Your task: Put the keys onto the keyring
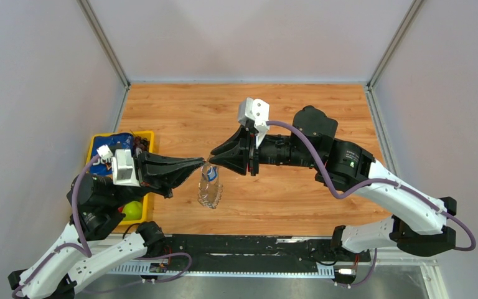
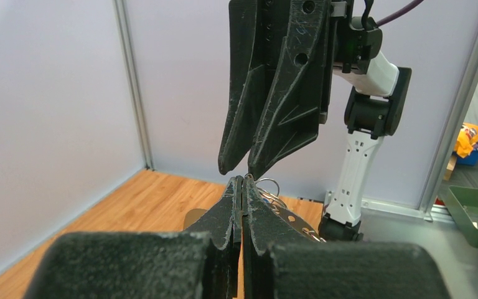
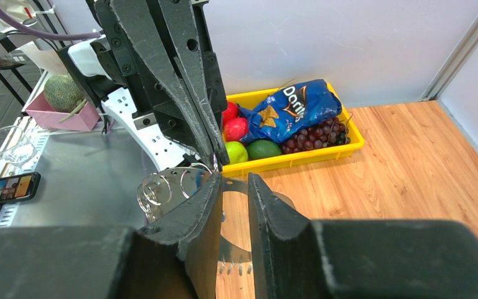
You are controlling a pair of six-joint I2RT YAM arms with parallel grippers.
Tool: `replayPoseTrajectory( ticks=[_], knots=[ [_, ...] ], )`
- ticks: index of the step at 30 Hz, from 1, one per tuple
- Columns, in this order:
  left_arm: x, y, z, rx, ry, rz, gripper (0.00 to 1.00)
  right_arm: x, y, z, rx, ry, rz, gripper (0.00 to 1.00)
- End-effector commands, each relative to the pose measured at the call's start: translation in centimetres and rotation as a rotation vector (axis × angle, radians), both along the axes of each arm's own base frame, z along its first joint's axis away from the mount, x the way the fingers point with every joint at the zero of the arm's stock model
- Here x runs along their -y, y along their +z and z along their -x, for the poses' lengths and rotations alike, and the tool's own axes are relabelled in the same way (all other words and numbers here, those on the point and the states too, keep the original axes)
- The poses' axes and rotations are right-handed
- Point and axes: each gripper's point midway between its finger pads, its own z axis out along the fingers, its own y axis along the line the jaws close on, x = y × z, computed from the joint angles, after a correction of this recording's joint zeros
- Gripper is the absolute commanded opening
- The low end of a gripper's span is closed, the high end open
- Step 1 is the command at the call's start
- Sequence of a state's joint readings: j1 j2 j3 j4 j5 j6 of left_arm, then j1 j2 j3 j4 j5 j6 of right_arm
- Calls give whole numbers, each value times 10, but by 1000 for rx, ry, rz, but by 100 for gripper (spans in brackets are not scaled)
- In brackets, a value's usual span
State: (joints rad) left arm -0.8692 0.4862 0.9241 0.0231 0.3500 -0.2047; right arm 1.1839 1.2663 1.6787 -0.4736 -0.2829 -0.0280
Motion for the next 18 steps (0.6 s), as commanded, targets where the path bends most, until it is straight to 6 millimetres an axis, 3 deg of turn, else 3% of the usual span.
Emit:
replayPoseTrajectory(
  ticks=[1,6,18],
  knots=[
    [-4,15,6,31,-17,51,0,6,32,9,29,26,-93,26],
    [-4,15,6,31,-15,52,0,8,38,13,29,42,-114,27],
    [-5,17,5,33,-10,57,0,0,28,15,17,73,-92,26]
  ],
)
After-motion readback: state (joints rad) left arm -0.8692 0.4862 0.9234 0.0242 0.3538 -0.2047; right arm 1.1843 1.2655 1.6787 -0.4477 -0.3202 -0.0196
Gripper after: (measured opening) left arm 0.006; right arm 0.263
